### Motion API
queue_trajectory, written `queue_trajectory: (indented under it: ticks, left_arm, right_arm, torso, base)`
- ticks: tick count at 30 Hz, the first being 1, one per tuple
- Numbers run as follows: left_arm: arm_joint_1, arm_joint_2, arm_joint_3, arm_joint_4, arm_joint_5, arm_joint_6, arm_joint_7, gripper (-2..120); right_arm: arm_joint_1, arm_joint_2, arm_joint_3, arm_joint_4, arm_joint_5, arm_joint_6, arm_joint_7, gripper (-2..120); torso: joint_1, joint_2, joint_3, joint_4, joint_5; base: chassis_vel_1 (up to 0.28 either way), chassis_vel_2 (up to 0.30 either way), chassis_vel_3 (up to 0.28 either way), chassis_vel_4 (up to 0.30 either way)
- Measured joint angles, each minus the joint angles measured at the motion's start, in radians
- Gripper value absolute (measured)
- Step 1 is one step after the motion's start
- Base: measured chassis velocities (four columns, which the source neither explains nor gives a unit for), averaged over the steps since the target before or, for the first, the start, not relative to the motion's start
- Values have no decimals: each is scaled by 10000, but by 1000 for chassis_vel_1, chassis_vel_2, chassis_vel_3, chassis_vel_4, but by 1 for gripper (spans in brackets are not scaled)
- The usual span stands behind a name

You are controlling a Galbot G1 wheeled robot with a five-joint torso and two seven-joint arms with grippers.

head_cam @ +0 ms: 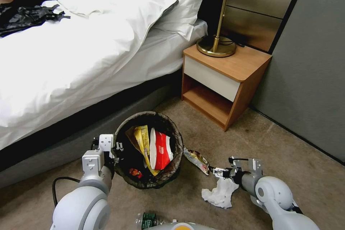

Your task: Pick up the trash bin, then pick up the garbage from the floor and place it into the trash bin.

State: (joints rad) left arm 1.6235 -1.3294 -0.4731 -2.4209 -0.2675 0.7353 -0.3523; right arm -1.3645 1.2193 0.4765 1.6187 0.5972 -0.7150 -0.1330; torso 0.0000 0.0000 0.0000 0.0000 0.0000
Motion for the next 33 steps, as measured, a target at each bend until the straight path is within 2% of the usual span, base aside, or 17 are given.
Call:
queue_trajectory:
  ticks: [13,30,33]
  left_arm:
    - [-44,20,47,35,-19,0,0,0]
    - [-57,21,33,95,12,0,1,0]
    - [-62,20,31,96,17,0,2,0]
  right_arm:
    - [150,347,175,-1429,-415,497,-150,100]
    - [177,611,231,-2092,-906,883,-328,100]
    - [174,630,236,-2095,-994,897,-329,96]
  torso:
    - [0,0,0,0,0]
    - [-1,4,-4,-2,-12]
    - [-2,5,-4,-6,-16]
  base:
    - [0,0,0,0]
    - [0,0,0,0]
    - [0,0,0,0]
